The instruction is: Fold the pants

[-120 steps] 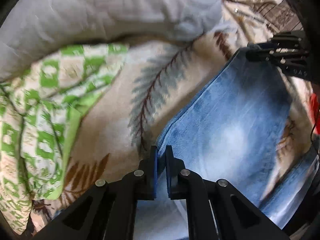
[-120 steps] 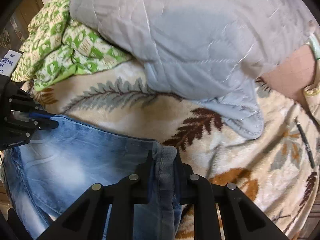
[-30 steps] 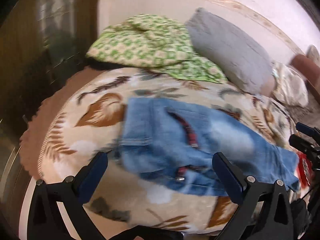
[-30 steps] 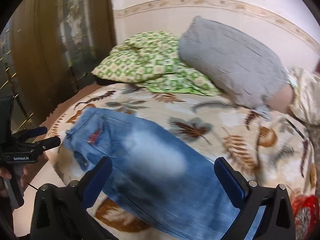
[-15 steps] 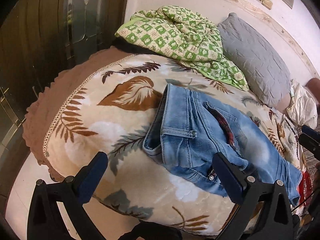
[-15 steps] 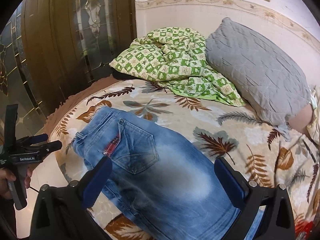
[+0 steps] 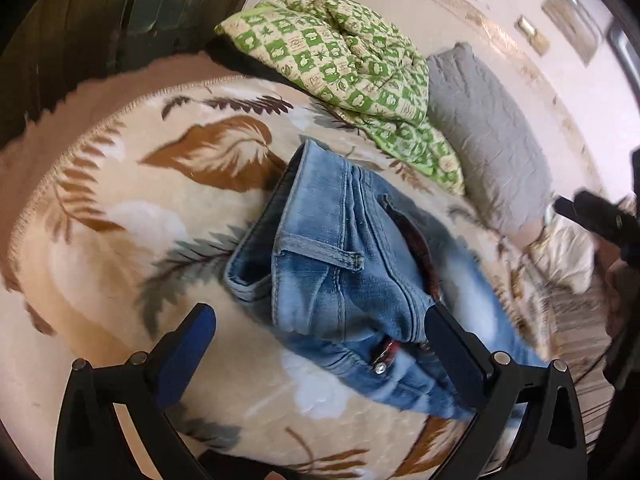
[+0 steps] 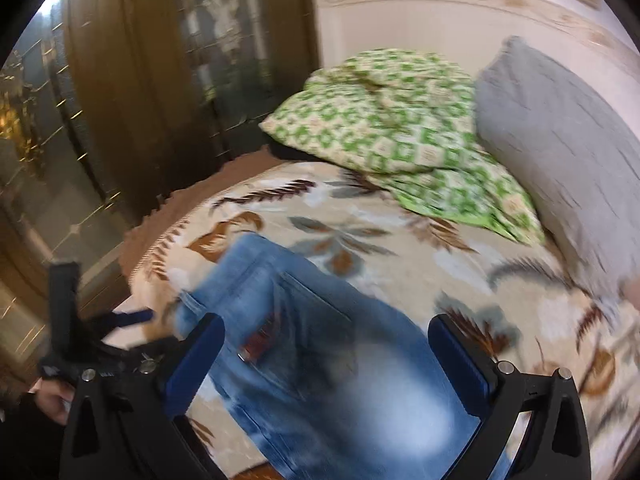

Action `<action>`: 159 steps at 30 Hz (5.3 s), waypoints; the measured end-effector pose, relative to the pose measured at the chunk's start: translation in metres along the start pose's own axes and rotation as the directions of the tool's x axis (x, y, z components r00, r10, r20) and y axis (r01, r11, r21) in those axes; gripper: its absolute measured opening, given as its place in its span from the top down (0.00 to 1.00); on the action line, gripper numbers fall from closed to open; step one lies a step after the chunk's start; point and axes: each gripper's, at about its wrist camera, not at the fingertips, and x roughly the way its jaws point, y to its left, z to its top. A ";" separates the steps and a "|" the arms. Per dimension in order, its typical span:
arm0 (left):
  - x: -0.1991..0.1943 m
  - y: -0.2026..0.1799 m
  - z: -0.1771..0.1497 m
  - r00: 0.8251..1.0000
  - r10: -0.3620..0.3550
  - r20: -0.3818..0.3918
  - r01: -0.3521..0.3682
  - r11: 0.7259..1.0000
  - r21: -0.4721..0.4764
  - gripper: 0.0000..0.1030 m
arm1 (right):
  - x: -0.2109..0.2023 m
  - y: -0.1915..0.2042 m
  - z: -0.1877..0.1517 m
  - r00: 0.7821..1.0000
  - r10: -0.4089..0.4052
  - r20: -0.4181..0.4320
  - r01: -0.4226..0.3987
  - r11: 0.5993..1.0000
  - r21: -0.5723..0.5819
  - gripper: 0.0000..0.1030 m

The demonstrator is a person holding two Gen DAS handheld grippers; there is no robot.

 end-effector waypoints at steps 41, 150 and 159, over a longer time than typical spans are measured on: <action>0.061 -0.310 -0.058 0.948 -0.170 -0.270 0.319 0.477 0.819 0.00 | -0.162 -0.113 -0.288 0.897 -0.431 -0.103 0.374 0.611 0.698 0.00; 0.212 -0.336 -0.035 0.688 -0.021 -0.726 0.686 0.347 0.640 0.77 | -0.057 -0.122 -0.239 0.915 -0.377 0.144 0.165 0.675 0.719 0.81; 0.243 -0.301 -0.047 0.714 0.032 -0.699 0.612 0.455 0.646 0.74 | 0.000 -0.133 -0.252 0.950 -0.311 0.030 0.202 0.686 0.699 0.77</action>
